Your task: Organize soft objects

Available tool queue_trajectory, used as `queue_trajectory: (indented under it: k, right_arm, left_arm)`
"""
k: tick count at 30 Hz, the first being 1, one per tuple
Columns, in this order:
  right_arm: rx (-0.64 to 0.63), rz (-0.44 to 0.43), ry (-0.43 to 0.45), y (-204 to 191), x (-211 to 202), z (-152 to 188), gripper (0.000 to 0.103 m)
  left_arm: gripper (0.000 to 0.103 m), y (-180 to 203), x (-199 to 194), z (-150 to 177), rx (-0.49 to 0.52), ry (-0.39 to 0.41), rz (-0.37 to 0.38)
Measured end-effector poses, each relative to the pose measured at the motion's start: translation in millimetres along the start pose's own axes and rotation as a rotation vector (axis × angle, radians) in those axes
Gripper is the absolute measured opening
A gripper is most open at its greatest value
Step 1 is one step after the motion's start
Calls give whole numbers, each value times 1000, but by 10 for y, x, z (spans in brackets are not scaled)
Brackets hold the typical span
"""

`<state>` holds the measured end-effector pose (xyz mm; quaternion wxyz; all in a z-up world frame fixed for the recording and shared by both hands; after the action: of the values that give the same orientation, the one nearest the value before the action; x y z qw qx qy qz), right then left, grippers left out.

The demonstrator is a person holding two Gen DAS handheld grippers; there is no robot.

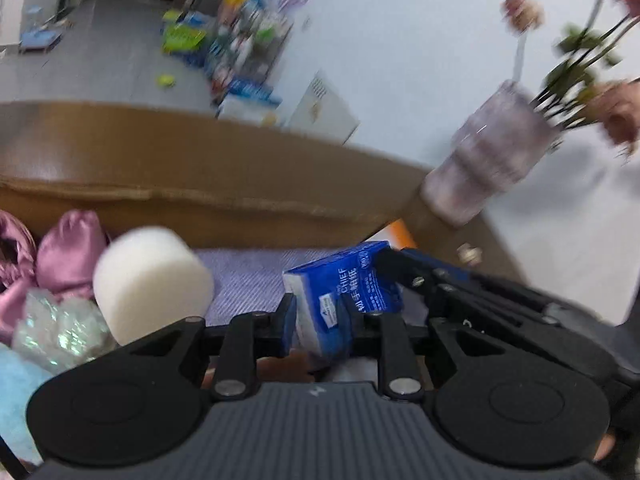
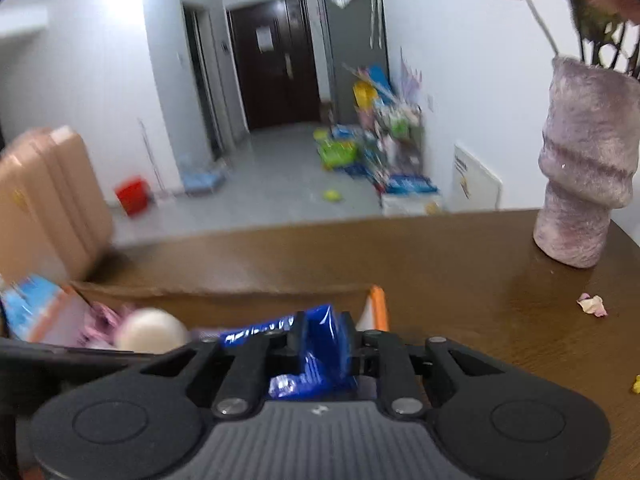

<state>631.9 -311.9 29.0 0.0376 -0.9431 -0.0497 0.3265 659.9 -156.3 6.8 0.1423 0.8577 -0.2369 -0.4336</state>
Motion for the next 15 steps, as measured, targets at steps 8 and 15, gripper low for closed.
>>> queue_trajectory:
  k: [8, 15]
  right_arm:
    - [-28, 8, -3, -7, -44, 63, 19]
    - [-78, -11, 57, -121, -692, -53, 28]
  left_arm:
    - [28, 66, -128, 31, 89, 6, -16]
    - [30, 163, -907, 56, 135, 92, -92]
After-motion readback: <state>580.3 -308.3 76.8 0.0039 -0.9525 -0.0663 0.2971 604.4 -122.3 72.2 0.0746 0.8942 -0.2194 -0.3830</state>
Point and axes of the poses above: each gripper's, at about its wrist camera, not at the fingertips, and x roughly the way its jaws point, y to its right, z to its underside, the point moved 2 cm from there along x, roughly the way its jaws point
